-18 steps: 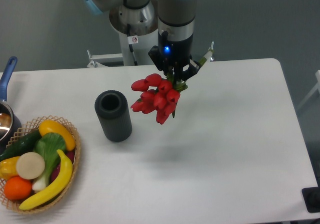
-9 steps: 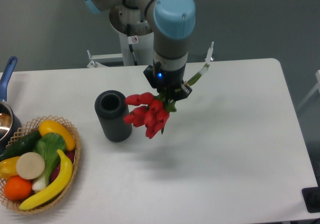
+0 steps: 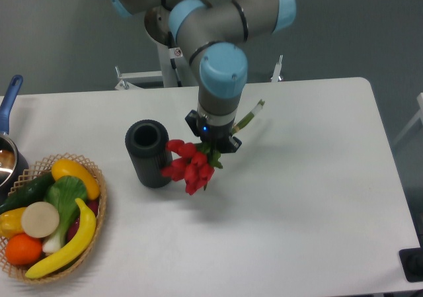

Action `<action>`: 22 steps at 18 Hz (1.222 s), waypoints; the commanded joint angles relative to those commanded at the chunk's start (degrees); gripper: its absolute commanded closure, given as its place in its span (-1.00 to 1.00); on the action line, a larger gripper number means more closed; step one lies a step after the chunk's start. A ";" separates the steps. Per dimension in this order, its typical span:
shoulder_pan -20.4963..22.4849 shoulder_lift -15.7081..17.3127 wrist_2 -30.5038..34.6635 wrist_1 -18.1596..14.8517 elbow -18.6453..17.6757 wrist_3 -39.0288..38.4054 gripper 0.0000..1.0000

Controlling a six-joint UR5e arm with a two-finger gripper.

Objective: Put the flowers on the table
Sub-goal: 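Lower the held red tulip bunch toward the table beside the black vase, then open the gripper to release the tulips onto the table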

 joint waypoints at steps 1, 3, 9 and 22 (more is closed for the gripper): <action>0.00 -0.70 0.70 0.44 0.35 0.09 0.73; -0.09 -1.85 1.15 0.80 1.14 0.26 0.60; 0.35 -2.91 0.97 2.02 1.59 0.44 -0.18; 3.16 0.60 -1.49 4.14 0.62 2.36 -1.00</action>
